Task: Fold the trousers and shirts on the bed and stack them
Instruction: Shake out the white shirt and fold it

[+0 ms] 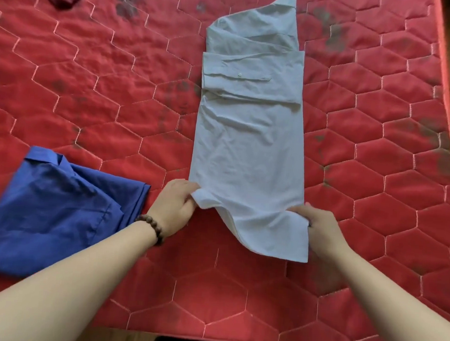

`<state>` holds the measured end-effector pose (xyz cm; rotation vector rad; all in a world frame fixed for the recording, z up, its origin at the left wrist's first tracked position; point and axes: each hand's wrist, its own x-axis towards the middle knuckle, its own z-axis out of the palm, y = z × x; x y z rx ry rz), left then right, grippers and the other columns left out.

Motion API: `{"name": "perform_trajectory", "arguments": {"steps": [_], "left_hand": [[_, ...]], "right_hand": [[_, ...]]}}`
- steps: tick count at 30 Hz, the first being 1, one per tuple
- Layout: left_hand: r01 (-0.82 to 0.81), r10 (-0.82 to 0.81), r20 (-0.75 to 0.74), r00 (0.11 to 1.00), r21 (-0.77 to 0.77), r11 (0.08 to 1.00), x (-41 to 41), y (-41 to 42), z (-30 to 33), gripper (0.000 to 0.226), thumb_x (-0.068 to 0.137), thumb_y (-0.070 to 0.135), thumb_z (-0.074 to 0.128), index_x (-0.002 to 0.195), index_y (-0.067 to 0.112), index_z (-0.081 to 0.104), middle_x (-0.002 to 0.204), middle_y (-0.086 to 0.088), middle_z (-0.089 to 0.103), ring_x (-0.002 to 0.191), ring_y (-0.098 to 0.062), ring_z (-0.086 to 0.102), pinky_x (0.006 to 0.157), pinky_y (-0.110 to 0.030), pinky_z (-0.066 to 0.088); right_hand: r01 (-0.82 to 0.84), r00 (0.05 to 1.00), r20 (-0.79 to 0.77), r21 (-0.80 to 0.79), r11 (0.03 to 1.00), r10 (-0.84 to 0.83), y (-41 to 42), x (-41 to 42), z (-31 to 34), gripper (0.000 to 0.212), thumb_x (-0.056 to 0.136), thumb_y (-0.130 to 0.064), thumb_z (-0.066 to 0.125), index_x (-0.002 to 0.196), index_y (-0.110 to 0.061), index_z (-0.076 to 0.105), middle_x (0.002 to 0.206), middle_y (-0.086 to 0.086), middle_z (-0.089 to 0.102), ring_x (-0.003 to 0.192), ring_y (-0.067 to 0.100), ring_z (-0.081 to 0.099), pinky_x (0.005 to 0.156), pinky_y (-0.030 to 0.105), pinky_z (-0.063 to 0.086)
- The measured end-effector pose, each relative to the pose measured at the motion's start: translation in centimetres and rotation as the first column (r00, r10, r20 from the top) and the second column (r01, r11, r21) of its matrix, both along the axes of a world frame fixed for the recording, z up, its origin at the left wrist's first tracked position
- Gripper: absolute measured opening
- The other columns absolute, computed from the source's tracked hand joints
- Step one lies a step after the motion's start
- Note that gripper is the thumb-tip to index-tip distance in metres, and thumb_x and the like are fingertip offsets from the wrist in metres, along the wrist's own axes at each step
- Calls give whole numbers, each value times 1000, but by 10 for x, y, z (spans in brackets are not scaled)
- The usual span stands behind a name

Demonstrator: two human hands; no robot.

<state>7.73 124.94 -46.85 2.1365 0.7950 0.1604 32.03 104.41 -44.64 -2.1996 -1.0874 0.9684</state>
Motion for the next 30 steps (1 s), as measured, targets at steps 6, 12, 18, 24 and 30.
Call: {"name": "perform_trajectory", "arguments": {"steps": [6, 12, 18, 24, 30], "left_hand": [[-354, 374, 75, 925, -196, 915, 89, 90, 19, 47, 93, 38, 46, 75, -5, 55, 64, -4, 43, 61, -10, 37, 52, -25, 27], [-525, 468, -331, 819, -106, 845, 117, 115, -27, 36, 94, 27, 52, 65, 9, 41, 63, -7, 37, 63, -21, 36, 53, -34, 22], [-524, 494, -262, 829, -54, 850, 114, 113, -34, 42, 94, 20, 53, 59, 14, 31, 55, 0, 34, 53, -16, 30, 49, -27, 21], [-625, 593, -214, 776, -139, 768, 113, 111, -34, 29, 91, 22, 56, 65, 16, 46, 58, 4, 45, 54, -11, 40, 50, -19, 28], [-606, 563, -267, 782, -111, 788, 134, 131, -28, 28, 93, 22, 52, 77, 0, 51, 70, -9, 54, 69, -27, 49, 53, -31, 32]], "right_hand": [[279, 952, -152, 78, 957, -265, 108, 96, 17, 21, 83, 5, 60, 90, -14, 69, 84, -1, 69, 74, 5, 58, 67, 17, 48], [445, 857, -209, -158, 882, -470, 147, 114, -36, 27, 91, -31, 62, 91, -5, 69, 92, 7, 71, 82, 25, 67, 72, 39, 53], [478, 866, -102, -126, 870, -490, 145, 112, -49, 23, 92, -24, 57, 84, -5, 66, 84, 9, 70, 83, 30, 64, 69, 38, 48], [587, 797, -127, -70, 806, -591, 162, 113, -47, 16, 91, -34, 58, 96, -19, 61, 83, -1, 66, 77, 17, 63, 70, 35, 49], [542, 840, 10, 4, 840, -542, 171, 116, -47, 13, 93, -23, 56, 84, -15, 60, 64, -7, 53, 60, 11, 47, 59, 30, 34]]}}
